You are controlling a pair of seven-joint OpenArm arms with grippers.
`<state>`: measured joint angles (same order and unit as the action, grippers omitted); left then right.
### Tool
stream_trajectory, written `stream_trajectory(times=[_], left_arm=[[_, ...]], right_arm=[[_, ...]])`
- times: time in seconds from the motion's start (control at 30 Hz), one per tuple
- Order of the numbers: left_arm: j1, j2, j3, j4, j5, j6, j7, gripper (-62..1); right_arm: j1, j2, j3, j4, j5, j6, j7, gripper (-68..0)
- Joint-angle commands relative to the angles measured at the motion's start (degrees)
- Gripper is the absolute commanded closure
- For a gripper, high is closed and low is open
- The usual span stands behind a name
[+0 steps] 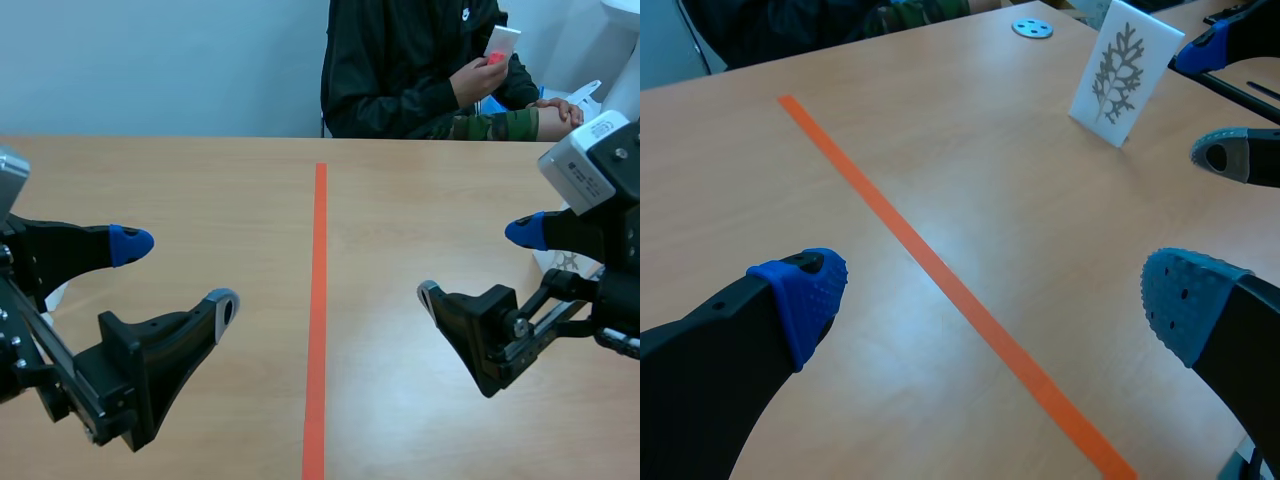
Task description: Sort the leaf by its shape. The table is split by an orange tape line. A compound leaf with several leaflets goes to the left side, a simple leaf with one blade goes to the right side. Return to the home posture when a red brick is placed on the table.
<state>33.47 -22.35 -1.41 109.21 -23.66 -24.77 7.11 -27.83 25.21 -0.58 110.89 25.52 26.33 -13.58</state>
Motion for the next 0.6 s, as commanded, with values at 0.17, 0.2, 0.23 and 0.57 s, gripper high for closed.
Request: stream_trajectory(times=[0.17,0.2,0.23,0.57], left_arm=[[-0.33,0.26,-0.42,-0.90,0.37,0.22,-0.35,-62.3],[-0.31,0.26,-0.42,-1.03,0.37,0.22,-0.37,-62.3],[-0.31,0.26,-0.42,-1.16,0.35,0.22,-0.44,-62.3],[-0.31,0.24,-0.55,-1.38,0.35,0.20,-1.75,-62.3]], right_arm=[[0.22,0.15,0.28,0.15,0.63,-0.17,0.98,-67.9],[0.22,0.15,0.28,0.15,0.63,-0.17,1.03,-67.9],[0.22,0.15,0.28,0.15,0.63,-0.17,1.03,-67.9],[0.22,0.15,0.28,0.15,0.61,-0.17,1.03,-67.9]])
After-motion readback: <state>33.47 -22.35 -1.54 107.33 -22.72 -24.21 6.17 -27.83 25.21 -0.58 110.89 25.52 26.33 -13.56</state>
